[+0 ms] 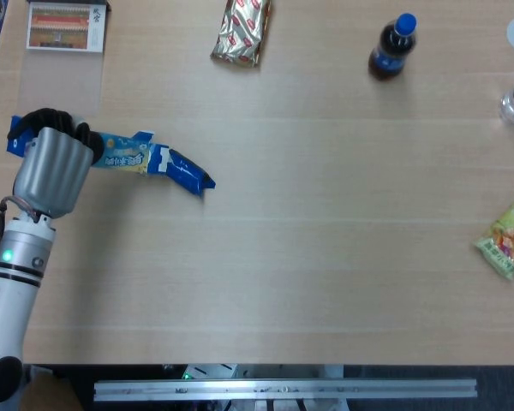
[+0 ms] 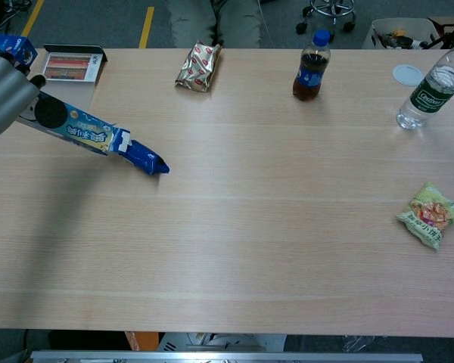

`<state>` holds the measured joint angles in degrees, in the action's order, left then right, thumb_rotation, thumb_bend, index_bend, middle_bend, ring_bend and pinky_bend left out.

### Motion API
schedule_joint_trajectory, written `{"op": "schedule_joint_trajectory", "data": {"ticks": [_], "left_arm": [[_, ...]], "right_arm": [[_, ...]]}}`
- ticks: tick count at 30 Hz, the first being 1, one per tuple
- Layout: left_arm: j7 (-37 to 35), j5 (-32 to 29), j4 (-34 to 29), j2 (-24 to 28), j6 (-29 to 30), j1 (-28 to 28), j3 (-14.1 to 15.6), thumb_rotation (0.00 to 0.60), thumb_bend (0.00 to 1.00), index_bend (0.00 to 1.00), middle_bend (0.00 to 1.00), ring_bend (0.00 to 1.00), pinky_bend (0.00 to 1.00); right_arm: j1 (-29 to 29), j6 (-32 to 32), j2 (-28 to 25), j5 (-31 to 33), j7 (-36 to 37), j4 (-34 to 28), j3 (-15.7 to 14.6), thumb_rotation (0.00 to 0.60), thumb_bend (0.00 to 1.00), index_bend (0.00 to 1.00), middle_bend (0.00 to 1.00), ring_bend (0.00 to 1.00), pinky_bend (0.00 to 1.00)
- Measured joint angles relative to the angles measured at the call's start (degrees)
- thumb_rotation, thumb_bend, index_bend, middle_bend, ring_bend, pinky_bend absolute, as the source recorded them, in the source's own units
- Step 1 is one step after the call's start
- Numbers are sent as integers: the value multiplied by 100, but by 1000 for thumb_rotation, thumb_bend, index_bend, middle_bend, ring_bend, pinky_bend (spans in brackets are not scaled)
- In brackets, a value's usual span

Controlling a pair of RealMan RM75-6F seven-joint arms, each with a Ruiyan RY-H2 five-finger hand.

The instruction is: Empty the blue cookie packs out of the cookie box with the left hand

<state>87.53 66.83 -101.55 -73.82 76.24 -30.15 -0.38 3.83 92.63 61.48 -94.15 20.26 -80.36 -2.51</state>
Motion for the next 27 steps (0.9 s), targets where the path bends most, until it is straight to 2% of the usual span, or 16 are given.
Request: {"op": "schedule_joint_trajectory", "data": {"ticks": [17, 22, 27], "left_arm": [[-246, -202, -26, 217, 177, 86, 99, 600, 270, 240, 367, 358, 564], [-218, -204, -17, 255, 244, 142, 211, 600, 270, 240, 366, 358, 564], [-207, -234, -230, 319, 366, 180, 205, 600, 270, 240, 367, 358, 564]], "right_arm": [[-51, -94, 29, -14, -59, -13, -17, 600, 259, 370, 357, 320, 402], [-63, -126, 44, 4, -56, 1, -19, 600, 259, 370, 357, 320, 402], [-63, -119, 36, 15, -57, -2, -14, 600, 259, 370, 357, 320, 402]]}}
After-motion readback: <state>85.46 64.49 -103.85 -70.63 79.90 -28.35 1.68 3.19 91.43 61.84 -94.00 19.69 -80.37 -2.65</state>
